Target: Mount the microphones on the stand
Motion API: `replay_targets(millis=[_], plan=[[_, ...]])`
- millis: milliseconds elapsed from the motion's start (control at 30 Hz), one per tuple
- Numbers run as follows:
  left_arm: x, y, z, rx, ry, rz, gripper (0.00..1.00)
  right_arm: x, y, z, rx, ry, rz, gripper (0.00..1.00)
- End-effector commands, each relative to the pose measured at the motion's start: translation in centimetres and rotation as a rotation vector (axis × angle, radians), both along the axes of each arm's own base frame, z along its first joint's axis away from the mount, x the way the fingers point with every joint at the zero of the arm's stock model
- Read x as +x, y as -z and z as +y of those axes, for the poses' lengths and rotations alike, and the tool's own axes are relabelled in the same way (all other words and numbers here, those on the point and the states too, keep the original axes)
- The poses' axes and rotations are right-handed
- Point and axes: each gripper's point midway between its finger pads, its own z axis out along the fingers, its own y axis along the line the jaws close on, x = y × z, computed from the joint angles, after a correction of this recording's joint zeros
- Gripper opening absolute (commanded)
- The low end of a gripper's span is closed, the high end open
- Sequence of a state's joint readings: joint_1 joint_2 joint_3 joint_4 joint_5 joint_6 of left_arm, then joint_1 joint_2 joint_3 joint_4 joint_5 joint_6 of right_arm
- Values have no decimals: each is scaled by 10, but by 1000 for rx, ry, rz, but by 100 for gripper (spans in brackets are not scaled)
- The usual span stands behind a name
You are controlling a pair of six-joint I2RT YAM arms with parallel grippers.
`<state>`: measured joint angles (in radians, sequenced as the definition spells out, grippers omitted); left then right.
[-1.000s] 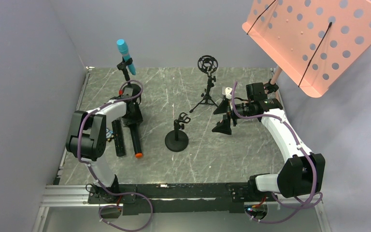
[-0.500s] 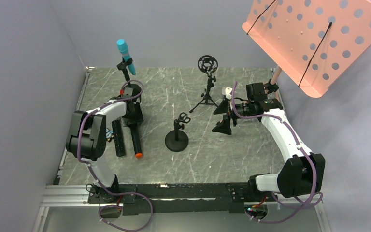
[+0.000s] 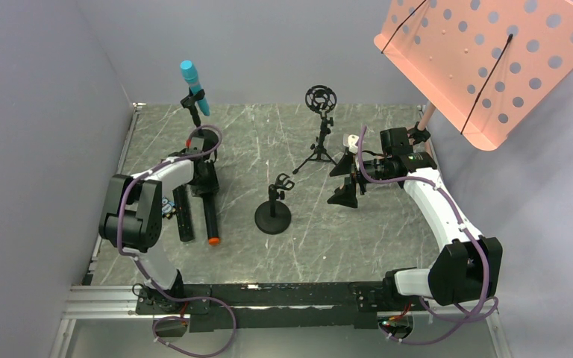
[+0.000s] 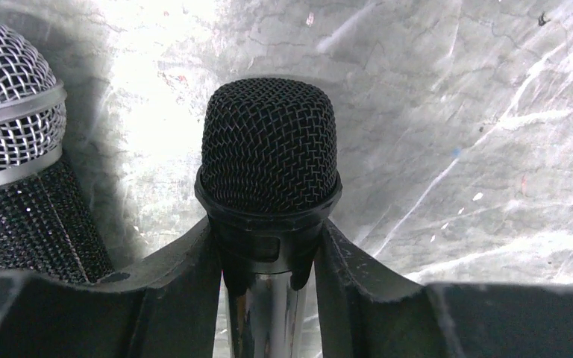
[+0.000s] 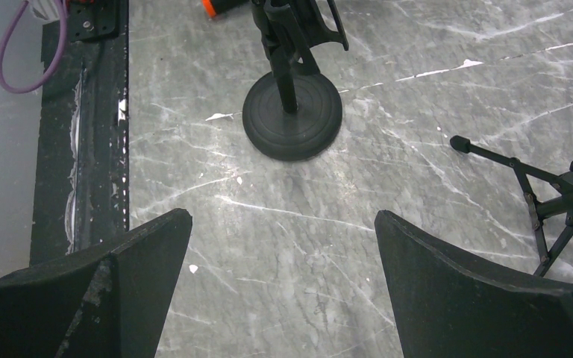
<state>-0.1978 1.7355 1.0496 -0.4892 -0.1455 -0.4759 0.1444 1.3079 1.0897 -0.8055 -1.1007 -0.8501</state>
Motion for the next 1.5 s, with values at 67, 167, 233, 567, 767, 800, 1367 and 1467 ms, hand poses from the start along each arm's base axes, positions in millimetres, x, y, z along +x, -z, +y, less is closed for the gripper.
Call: replay_targets(millis=[67,167,233,567,767,800,1367,1467], plan=[[-12,-16,-15,-82,63,-35,1,2,-13,-1,14,-13,-79,100],[-6,-37,-24,-130,123,-134,0,2,-12,-1,12,-12,-78,100],[-3,-57,-35,-180,196,-219,0,2,-12,-1,9,-11,-77,100],[-3,-151,-76,-348,475,-560,0,3,-10,0,13,-10,-71,100],[-11,-207,-86,-371,586,-825,0,5,-8,-1,10,-6,-68,100],[-13,-217,-87,-373,605,-875,0,5,-7,-1,9,-6,-68,100],[-88,-317,-100,-419,843,-1214,0,22,-25,46,-54,-204,-245,94],[-100,-317,-97,-410,836,-1232,0,22,-27,63,-53,-266,-275,93]])
